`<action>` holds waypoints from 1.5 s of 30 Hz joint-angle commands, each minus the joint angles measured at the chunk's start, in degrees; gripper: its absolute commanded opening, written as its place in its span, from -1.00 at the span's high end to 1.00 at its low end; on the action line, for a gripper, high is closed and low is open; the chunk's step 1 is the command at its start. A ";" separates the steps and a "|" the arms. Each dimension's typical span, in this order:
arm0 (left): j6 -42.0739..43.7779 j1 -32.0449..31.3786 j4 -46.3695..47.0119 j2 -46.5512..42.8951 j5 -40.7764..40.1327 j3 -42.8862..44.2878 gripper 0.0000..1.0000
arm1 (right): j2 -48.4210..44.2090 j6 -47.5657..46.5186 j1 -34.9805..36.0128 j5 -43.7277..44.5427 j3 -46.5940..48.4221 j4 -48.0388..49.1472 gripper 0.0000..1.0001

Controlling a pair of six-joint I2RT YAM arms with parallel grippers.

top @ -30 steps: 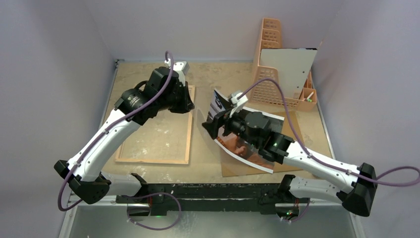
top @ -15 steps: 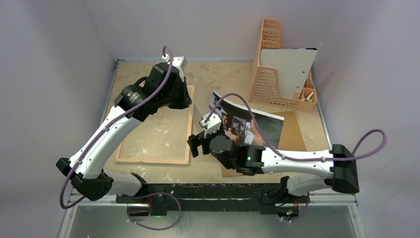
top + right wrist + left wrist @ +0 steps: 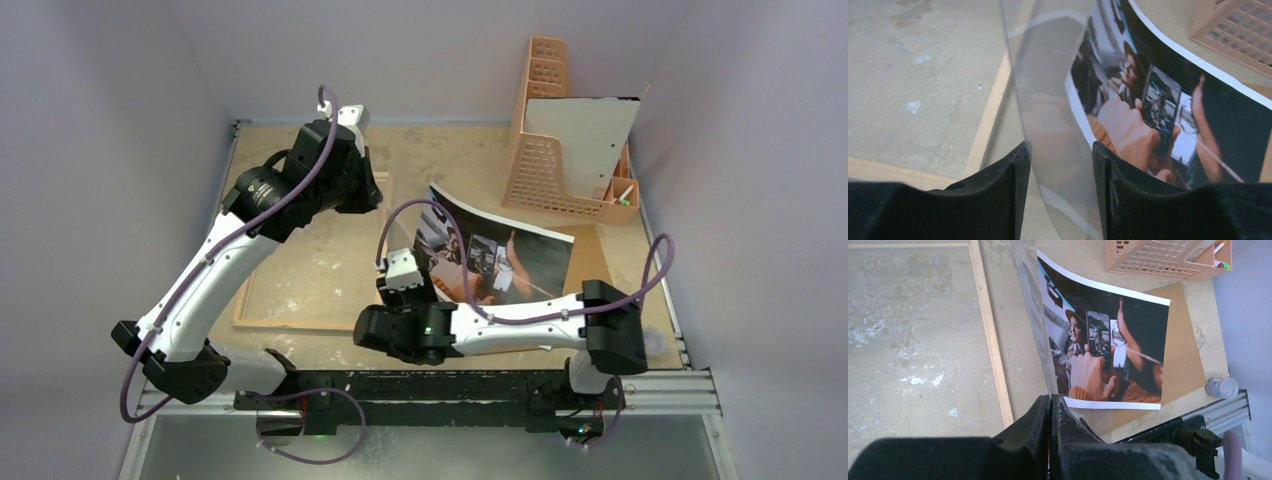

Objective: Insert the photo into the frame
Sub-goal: Pick up the photo frame item at the center of the board.

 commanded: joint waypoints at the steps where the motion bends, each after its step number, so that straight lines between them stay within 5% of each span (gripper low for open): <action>1: -1.48 0.62 -0.41 -0.60 -1.52 3.06 1.00 | 5.66 28.50 1.01 12.38 9.70 -31.09 0.02; 3: -1.66 0.62 -0.42 -0.86 -1.53 3.09 1.00 | 7.80 31.53 1.09 13.66 12.21 -37.89 0.11; 15: -1.23 0.65 -1.16 -0.59 -2.29 4.18 1.00 | 4.83 26.78 1.11 12.76 15.79 -33.91 0.69; 18: -1.11 0.69 -1.12 -0.48 -2.38 4.50 1.00 | 0.75 14.88 1.10 9.93 12.87 -21.13 0.86; 21: -1.03 0.76 -1.16 -0.48 -2.74 4.83 0.97 | -7.48 -5.09 0.84 1.56 3.09 5.33 1.00; 24: -0.89 0.79 -1.29 -0.74 -3.27 4.89 0.78 | -14.74 -15.61 -1.19 -10.68 -4.59 23.13 1.00; 27: -0.93 0.77 -1.13 -1.23 -3.60 4.70 0.63 | -15.90 -15.74 -3.09 -15.61 -4.70 24.94 1.00; 31: -0.87 0.77 -0.77 -2.11 -5.00 5.24 -0.27 | -15.89 -17.23 -3.46 -18.13 -3.66 25.88 1.00; 34: -0.08 0.79 -0.94 -2.32 -7.16 7.81 -0.66 | -16.18 -19.21 -3.99 -20.60 -3.59 28.25 1.00; 45: 5.15 0.79 7.28 -6.80 -15.10 18.81 -0.85 | -17.19 -26.83 -7.21 -25.13 -0.47 33.77 1.00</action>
